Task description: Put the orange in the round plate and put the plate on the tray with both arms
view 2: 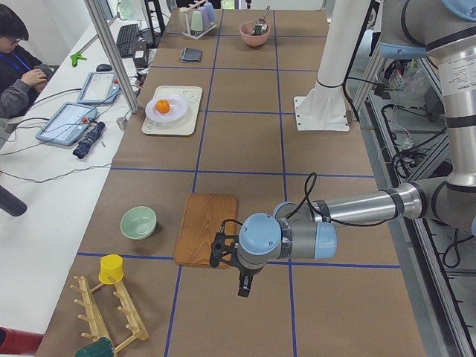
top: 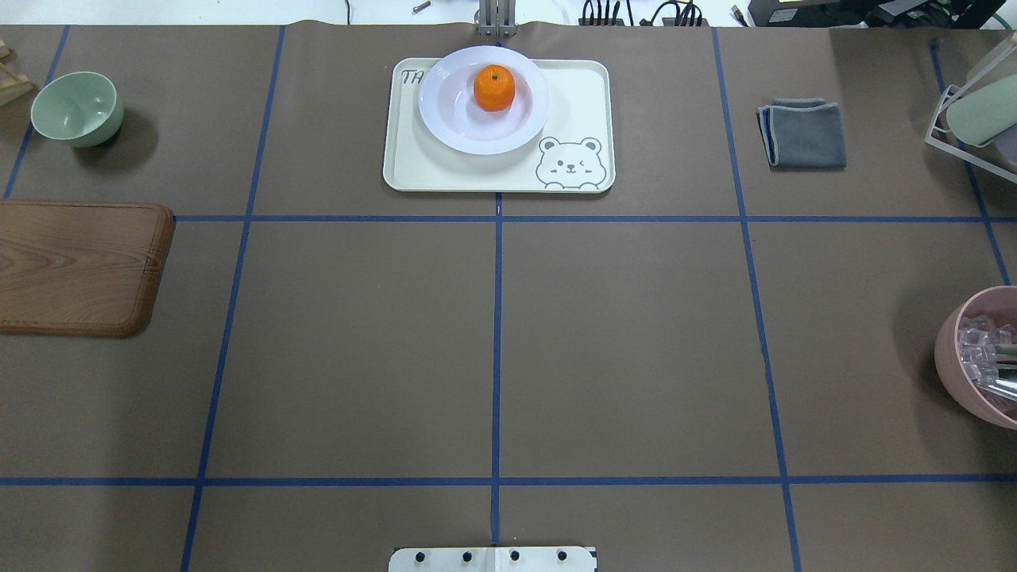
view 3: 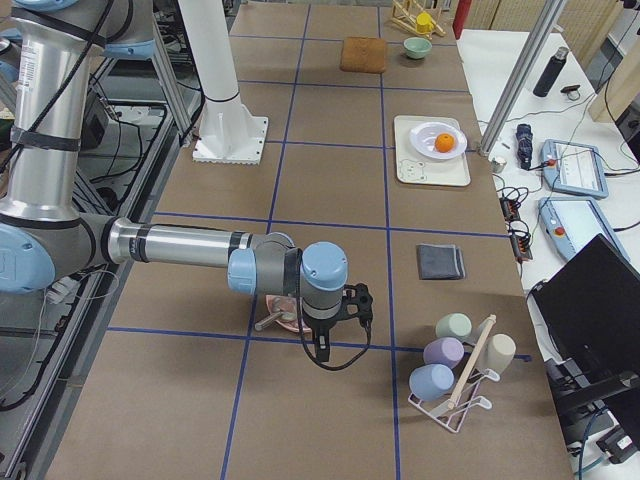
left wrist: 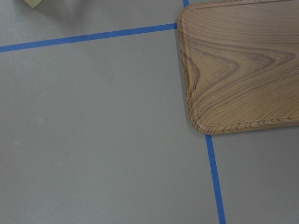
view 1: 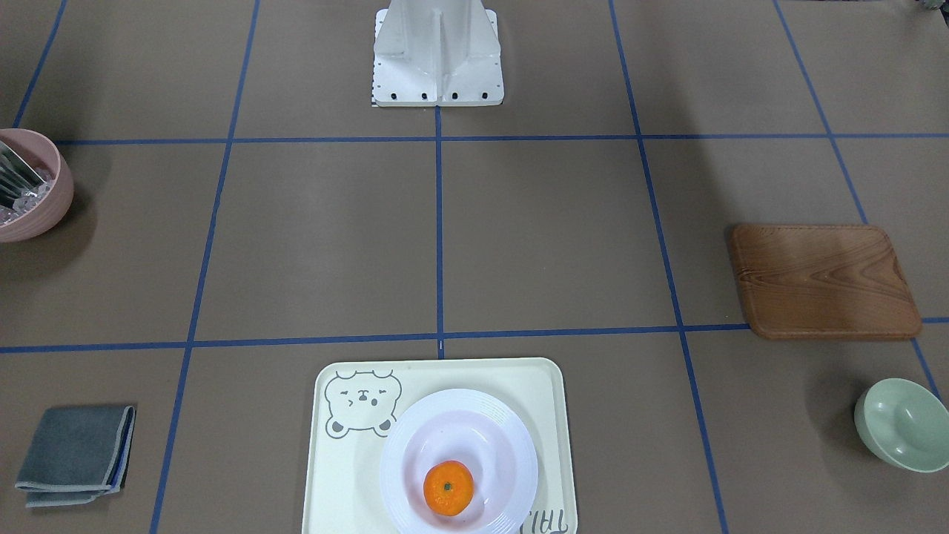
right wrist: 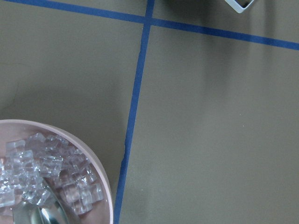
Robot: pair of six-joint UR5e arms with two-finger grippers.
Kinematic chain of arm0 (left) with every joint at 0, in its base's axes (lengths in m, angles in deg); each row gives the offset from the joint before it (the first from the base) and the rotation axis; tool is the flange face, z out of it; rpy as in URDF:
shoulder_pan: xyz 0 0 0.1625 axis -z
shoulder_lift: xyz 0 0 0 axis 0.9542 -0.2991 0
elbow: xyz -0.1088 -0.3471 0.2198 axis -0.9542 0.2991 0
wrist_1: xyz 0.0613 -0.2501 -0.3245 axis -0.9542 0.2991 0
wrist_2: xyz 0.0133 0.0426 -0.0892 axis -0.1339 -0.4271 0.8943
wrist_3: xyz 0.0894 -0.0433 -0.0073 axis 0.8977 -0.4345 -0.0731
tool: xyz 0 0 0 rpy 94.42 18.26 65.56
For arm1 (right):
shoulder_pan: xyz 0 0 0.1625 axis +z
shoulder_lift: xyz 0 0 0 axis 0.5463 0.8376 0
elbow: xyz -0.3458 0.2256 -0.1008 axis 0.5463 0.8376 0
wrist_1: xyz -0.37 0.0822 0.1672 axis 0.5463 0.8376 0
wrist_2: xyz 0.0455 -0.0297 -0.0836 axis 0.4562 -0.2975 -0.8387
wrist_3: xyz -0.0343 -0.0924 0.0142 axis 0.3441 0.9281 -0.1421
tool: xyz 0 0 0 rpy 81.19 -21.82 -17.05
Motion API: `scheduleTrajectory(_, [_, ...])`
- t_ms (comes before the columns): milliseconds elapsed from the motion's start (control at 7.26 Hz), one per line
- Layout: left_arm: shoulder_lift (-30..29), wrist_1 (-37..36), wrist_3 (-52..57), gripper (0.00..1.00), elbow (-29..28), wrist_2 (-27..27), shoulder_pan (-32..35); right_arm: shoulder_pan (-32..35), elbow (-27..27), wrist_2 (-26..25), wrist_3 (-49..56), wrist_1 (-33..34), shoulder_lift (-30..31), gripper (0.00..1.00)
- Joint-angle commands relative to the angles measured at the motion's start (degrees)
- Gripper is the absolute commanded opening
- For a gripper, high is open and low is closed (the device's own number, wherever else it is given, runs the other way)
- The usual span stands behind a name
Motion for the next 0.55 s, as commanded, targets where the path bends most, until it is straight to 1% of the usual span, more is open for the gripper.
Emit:
scheduleTrajectory(0, [0.03,0.0,0.0,0.98,0.08,0.0,-0.01,0.0,0.49,0.0,0.07,-0.09,0.01,1.0])
scheduleTrajectory(413, [0.03,0.09,0.09,0.98,0.52,-0.26,-0.01,0.0,0.84,-0.09,0.07,-0.09,0.1,1.0])
